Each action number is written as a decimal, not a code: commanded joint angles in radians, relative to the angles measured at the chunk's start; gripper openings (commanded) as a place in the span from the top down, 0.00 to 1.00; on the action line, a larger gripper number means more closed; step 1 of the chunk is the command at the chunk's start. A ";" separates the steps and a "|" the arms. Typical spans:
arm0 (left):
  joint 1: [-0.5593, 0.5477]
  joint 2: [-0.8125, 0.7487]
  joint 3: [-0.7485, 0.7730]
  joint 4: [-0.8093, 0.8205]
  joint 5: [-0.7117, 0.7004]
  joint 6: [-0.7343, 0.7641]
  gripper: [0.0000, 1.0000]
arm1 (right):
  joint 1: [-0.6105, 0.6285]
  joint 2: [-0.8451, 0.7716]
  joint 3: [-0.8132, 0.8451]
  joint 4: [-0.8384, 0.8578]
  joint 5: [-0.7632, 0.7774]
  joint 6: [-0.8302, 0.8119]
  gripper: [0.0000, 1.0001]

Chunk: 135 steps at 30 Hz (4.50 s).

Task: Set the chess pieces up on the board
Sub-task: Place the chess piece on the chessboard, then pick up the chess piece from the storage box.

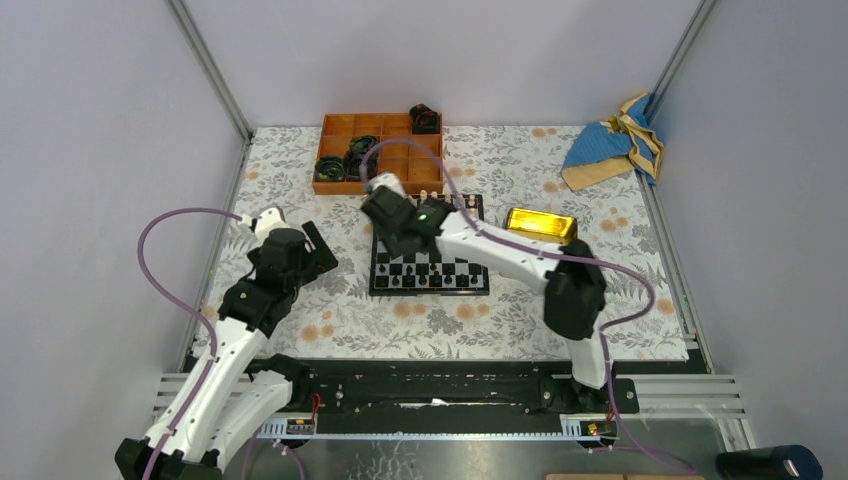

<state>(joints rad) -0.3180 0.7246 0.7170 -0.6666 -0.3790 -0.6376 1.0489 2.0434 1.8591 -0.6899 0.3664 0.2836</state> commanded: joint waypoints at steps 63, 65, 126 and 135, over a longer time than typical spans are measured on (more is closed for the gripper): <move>-0.006 0.067 0.001 0.130 -0.016 0.070 0.01 | -0.857 -0.487 -0.940 0.264 0.016 0.261 0.56; -0.006 0.067 0.002 0.130 -0.017 0.069 0.01 | -0.861 -0.486 -0.943 0.268 0.016 0.261 0.57; -0.006 0.042 -0.026 0.126 -0.031 0.067 0.01 | -0.661 -0.512 -0.645 0.131 -0.033 0.175 1.00; -0.006 0.011 -0.036 0.120 -0.032 0.072 0.01 | -0.496 -0.418 -0.521 0.093 -0.033 0.174 1.00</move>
<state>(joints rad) -0.3199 0.7567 0.6910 -0.5793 -0.3859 -0.5842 0.4980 1.5936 1.2617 -0.5556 0.3233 0.4679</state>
